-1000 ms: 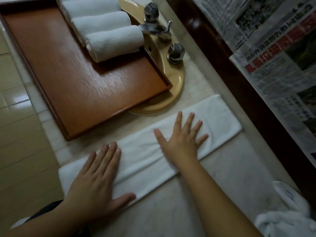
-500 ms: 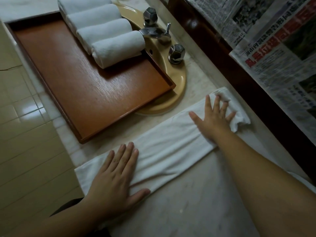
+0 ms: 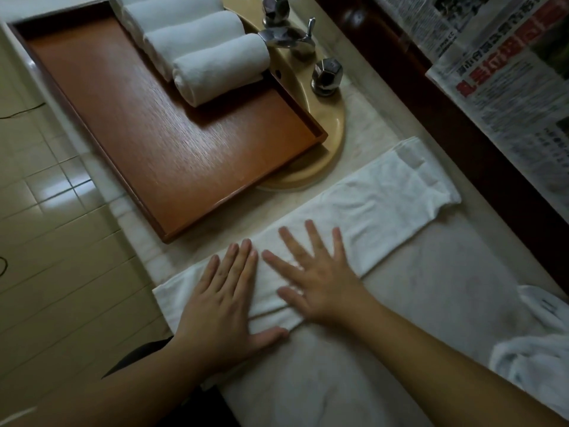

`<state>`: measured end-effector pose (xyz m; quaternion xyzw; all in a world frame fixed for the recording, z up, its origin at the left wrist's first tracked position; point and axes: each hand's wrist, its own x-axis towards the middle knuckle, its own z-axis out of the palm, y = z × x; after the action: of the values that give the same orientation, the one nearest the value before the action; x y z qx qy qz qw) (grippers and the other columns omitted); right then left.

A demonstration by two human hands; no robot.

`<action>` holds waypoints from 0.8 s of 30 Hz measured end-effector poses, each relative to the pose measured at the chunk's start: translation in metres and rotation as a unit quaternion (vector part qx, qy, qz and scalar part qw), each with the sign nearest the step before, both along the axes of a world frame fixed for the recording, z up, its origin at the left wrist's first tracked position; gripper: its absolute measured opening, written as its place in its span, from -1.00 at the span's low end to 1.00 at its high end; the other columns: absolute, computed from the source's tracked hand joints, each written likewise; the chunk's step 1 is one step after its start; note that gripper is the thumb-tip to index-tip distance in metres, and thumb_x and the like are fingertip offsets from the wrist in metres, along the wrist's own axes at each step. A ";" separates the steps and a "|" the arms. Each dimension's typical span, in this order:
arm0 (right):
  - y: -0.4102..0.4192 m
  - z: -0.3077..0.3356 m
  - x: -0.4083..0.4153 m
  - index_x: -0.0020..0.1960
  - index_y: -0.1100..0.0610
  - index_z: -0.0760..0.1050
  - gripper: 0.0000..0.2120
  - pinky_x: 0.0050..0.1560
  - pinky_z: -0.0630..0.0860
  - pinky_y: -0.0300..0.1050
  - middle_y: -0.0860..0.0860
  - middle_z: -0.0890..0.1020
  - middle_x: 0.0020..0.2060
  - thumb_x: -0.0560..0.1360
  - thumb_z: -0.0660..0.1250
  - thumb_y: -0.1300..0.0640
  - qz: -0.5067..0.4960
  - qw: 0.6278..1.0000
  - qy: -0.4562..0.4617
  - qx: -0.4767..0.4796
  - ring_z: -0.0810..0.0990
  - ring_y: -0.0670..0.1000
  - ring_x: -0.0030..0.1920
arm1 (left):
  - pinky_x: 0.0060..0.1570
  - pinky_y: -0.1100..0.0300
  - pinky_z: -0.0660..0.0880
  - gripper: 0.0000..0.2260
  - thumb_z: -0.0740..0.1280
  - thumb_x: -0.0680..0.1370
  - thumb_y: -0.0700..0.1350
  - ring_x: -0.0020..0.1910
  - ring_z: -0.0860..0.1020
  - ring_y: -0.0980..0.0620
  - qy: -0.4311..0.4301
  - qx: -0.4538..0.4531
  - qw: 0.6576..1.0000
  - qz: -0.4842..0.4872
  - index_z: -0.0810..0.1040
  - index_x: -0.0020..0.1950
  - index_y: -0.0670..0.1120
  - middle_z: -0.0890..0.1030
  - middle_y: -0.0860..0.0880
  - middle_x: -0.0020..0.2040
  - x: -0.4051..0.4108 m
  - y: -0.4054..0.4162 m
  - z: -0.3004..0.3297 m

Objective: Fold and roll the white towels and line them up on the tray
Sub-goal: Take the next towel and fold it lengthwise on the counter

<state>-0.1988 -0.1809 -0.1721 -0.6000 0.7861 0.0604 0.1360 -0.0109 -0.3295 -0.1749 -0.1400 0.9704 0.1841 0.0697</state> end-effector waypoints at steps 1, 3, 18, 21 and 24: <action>0.005 -0.002 -0.016 0.64 -0.35 -0.15 -0.35 0.46 -0.11 0.59 -0.03 -0.17 0.68 0.61 -0.03 -0.41 -0.014 1.000 0.008 0.005 -0.21 0.32 0.64 | 0.60 -0.16 0.01 0.14 0.12 0.44 0.63 0.70 -0.07 -0.11 0.001 0.003 1.000 0.003 -0.02 0.70 -0.20 -0.05 -0.15 0.71 0.000 0.001 0.000; 0.006 -0.001 -0.055 0.60 -0.43 -0.22 -0.36 0.48 -0.19 0.56 -0.08 -0.24 0.67 0.58 -0.11 -0.46 -0.066 0.997 0.015 0.020 -0.27 0.31 0.63 | 0.61 -0.16 -0.01 0.16 0.12 0.42 0.65 0.70 -0.08 -0.11 0.003 0.005 1.000 0.009 -0.03 0.70 -0.19 -0.06 -0.13 0.72 -0.001 0.002 0.000; -0.030 0.022 -0.091 0.68 -0.07 -0.25 -0.26 0.56 -0.18 0.38 0.06 -0.26 0.66 0.62 -0.19 -0.39 -0.388 0.922 0.002 -0.019 -0.28 0.21 0.64 | 0.59 -0.21 0.06 0.17 0.15 0.42 0.65 0.69 -0.02 -0.15 0.017 0.006 1.000 0.007 0.05 0.69 -0.21 0.00 -0.16 0.71 -0.003 0.005 0.000; -0.043 0.011 -0.014 0.63 -0.16 -0.42 -0.15 0.47 -0.26 0.54 0.08 -0.42 0.61 0.51 -0.25 -0.55 -0.338 0.939 -0.035 0.040 -0.39 0.33 0.59 | 0.58 -0.23 0.09 0.16 0.15 0.42 0.64 0.69 -0.02 -0.16 0.014 0.005 1.000 0.007 0.05 0.69 -0.22 -0.01 -0.17 0.71 -0.003 0.005 -0.001; -0.034 0.000 -0.021 0.60 -0.18 -0.46 -0.09 0.42 -0.26 0.61 0.08 -0.45 0.60 0.45 -0.26 -0.62 -0.351 0.935 -0.020 0.047 -0.40 0.37 0.58 | 0.59 -0.22 0.07 0.14 0.14 0.45 0.63 0.69 -0.04 -0.16 0.014 0.001 1.000 0.002 0.02 0.69 -0.21 -0.03 -0.16 0.71 -0.004 0.005 -0.001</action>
<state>-0.2197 -0.2149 -0.1723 -0.2799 0.9400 0.0334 0.1922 -0.0148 -0.3248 -0.1761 -0.1392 0.9709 0.1867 0.0560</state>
